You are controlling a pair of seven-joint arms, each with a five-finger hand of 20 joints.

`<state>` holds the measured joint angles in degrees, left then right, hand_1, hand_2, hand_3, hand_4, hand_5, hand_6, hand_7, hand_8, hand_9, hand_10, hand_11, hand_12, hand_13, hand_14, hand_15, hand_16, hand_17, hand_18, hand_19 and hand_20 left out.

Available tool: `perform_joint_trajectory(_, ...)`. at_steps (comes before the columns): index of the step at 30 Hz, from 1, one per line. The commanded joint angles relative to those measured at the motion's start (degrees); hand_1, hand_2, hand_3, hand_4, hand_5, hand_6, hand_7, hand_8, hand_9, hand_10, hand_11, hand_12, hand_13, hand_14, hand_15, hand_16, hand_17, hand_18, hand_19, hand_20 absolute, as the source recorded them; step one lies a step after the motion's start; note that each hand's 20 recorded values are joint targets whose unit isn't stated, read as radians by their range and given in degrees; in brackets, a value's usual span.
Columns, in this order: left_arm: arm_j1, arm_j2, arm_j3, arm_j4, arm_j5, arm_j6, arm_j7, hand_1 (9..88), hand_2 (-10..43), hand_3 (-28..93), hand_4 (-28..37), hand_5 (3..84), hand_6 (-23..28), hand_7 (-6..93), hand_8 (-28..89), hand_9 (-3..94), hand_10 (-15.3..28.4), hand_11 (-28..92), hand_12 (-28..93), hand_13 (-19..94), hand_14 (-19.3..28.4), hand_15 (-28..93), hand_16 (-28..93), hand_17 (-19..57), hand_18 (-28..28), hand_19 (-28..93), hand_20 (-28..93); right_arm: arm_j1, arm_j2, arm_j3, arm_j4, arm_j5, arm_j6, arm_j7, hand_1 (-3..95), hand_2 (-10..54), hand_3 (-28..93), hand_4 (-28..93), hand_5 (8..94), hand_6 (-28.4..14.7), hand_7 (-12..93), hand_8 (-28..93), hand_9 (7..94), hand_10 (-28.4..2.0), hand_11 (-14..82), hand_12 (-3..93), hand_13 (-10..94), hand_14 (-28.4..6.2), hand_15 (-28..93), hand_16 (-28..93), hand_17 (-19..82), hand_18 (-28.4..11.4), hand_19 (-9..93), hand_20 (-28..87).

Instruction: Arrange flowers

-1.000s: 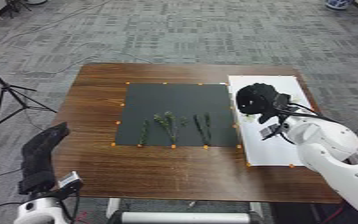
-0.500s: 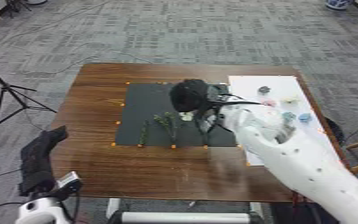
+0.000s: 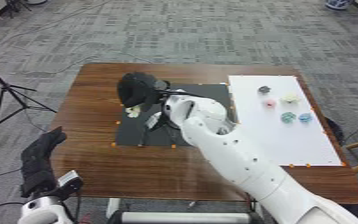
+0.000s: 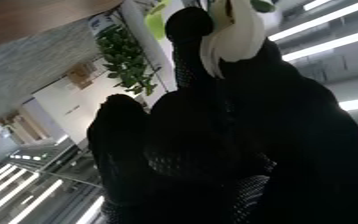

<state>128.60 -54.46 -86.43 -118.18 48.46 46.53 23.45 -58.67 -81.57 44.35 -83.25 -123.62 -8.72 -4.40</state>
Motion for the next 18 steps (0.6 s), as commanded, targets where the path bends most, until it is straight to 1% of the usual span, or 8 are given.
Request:
perform_joint_trajectory(1, 1.0, 0.50, -0.56, -0.70, -1.46, -0.47, 1.35, 22.1, 31.4, 67, -28.3, 49.7, 5.4, 15.0, -10, 51.4, 14.3, 19, 8, 32, 10.7, 9, -2, 5.8, 5.7, 9, 15, -3.2, -3.2, -2.4, 1.9, -9.5, 3.3, -4.0, 61.8, -9.5, 62, -20, 65.9, 2.2, 49, 11, 85.0, -6.6, 12.4, 48.1, 86, -0.1, 70, 37, 62, -11.9, 93, 68)
perform_joint_trajectory(2, 1.2, 0.55, -0.85, -0.85, -1.25, -0.63, 1.13, 22.1, 31.2, 67, -28.3, 49.8, 5.4, 15.0, -10, 51.4, 14.3, 19, 8, 32, 10.7, 9, -2, 5.7, 5.8, 9, 14, -3.1, -3.3, -2.5, 2.5, -12.3, 4.1, -5.4, 61.9, -9.5, 62, -21, 65.9, 2.2, 49, 10, 85.2, -6.5, 12.0, 47.7, 86, -0.1, 70, 37, 62, -11.9, 93, 68)
perform_joint_trajectory(3, 1.4, 0.69, -0.99, -0.89, -1.78, -0.74, 1.64, 22.0, 31.1, 68, -28.3, 49.8, 5.4, 15.0, -10, 51.4, 14.3, 19, 8, 32, 10.7, 9, -2, 5.7, 5.9, 9, 14, -2.9, -3.6, -2.2, 3.1, -14.8, 4.4, -6.7, 61.9, -9.5, 62, -21, 65.8, 2.2, 50, 10, 85.2, -6.5, 11.9, 47.6, 86, -0.1, 70, 37, 62, -11.8, 93, 68)
perform_joint_trajectory(4, 1.6, 0.69, -1.26, -0.99, -1.67, -1.10, 1.40, 22.0, 31.0, 68, -28.3, 49.8, 5.3, 15.0, -10, 51.4, 14.3, 19, 8, 32, 10.8, 9, -2, 5.6, 6.0, 10, 14, -3.0, -3.9, -1.9, 3.5, -16.5, 4.4, -7.5, 61.9, -9.5, 62, -21, 65.7, 2.3, 50, 10, 85.2, -6.6, 11.8, 47.7, 86, -0.1, 70, 37, 62, -11.9, 93, 68)
perform_joint_trajectory(5, 1.5, 0.93, -1.27, -0.95, -1.90, -1.14, 1.84, 22.1, 31.0, 68, -28.3, 49.8, 5.3, 15.1, -10, 51.4, 14.4, 19, 8, 32, 10.9, 9, -2, 5.5, 6.1, 10, 14, -2.5, -3.9, -2.0, 3.8, -18.0, 4.6, -8.1, 61.9, -9.5, 62, -21, 65.5, 2.4, 50, 10, 85.2, -6.6, 11.7, 47.7, 86, -0.1, 70, 37, 62, -12.0, 93, 68)
perform_joint_trajectory(6, 2.3, 0.83, -1.75, -1.30, -1.53, -1.39, 1.57, 22.1, 30.9, 68, -28.3, 49.9, 5.3, 15.1, -10, 51.4, 14.4, 19, 8, 32, 10.9, 9, -2, 5.5, 6.1, 10, 14, -2.8, -4.4, -1.4, 4.0, -19.5, 4.1, -8.9, 61.9, -9.5, 62, -21, 65.4, 2.5, 50, 10, 85.2, -6.5, 11.6, 47.7, 86, -0.1, 70, 37, 62, -12.0, 93, 68)
perform_joint_trajectory(11, 4.2, 1.14, -2.69, -2.01, -2.48, -2.65, 2.63, 22.1, 30.7, 68, -28.3, 50.0, 5.3, 15.1, -10, 51.3, 14.4, 19, 8, 33, 11.2, 10, -2, 5.4, 6.3, 10, 14, -2.5, -5.8, -0.4, 4.9, -24.7, 3.0, -10.0, 61.9, -9.5, 62, -21, 65.2, 2.5, 51, 9, 85.2, -6.3, 11.4, 47.7, 86, -0.2, 70, 37, 61, -12.1, 93, 68)
perform_joint_trajectory(18, 7.6, 0.57, -5.03, -3.06, -2.82, -4.69, 3.29, 22.1, 30.2, 68, -28.3, 50.0, 5.2, 15.1, -10, 51.1, 14.5, 19, 8, 33, 11.4, 10, -1, 5.3, 6.6, 11, 14, -3.4, -7.8, 2.4, 6.9, -30.1, 3.3, -11.6, 61.7, -9.5, 62, -21, 65.0, 2.6, 51, 9, 85.3, -6.3, 11.1, 47.5, 86, -0.3, 70, 37, 61, -12.0, 93, 67)
